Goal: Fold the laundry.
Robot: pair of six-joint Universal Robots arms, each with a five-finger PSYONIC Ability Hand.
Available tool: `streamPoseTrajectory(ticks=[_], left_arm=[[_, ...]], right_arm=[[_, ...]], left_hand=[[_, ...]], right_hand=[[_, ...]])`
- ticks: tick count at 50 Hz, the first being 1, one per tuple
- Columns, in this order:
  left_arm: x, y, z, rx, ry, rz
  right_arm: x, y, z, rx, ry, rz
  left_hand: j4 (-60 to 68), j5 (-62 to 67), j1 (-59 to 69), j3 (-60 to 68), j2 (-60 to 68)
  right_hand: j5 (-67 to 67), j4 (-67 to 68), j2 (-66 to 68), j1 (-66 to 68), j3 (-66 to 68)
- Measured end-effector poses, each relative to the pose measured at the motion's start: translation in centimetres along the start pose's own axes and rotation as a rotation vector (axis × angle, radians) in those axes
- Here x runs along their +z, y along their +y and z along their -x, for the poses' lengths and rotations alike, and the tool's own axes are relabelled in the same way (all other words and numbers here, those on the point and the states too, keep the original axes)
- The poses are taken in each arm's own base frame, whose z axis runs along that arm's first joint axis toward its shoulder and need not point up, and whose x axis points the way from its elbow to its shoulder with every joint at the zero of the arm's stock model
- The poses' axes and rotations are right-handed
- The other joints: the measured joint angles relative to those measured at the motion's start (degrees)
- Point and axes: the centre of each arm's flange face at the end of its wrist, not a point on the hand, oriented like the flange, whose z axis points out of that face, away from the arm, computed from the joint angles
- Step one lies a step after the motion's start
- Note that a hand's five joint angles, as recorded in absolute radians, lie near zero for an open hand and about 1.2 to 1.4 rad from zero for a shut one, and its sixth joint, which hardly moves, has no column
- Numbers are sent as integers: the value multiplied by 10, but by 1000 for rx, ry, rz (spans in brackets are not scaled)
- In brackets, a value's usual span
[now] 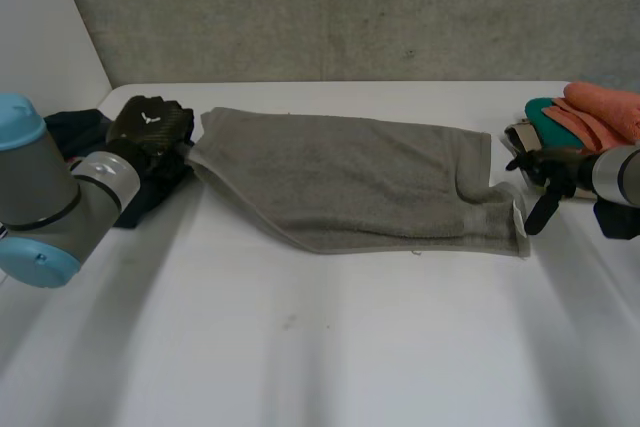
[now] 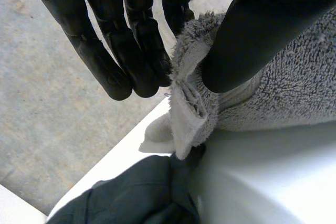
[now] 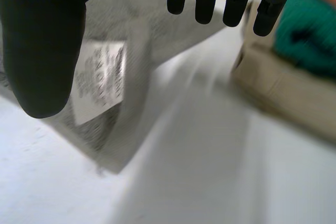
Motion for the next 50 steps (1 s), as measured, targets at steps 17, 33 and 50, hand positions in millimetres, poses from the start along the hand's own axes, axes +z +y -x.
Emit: streamPoseTrajectory(ticks=[17, 33, 50], left_arm=[[-14, -31, 21, -70, -37, -34], [-19, -64, 24, -61, -37, -63], [-8, -69, 29, -71, -61, -34]], right_arm=[[-63, -3, 22, -337, -25, -68], [-58, 55, 61, -379, -291, -40], [8, 61, 64, -420, -188, -251]], left_hand=[[0, 0, 0, 0, 0], [0, 0, 0, 0, 0], [0, 0, 0, 0, 0]], right_hand=[[170, 171, 181, 176, 180], [94, 110, 114, 107, 120], [128, 128, 114, 125, 126]])
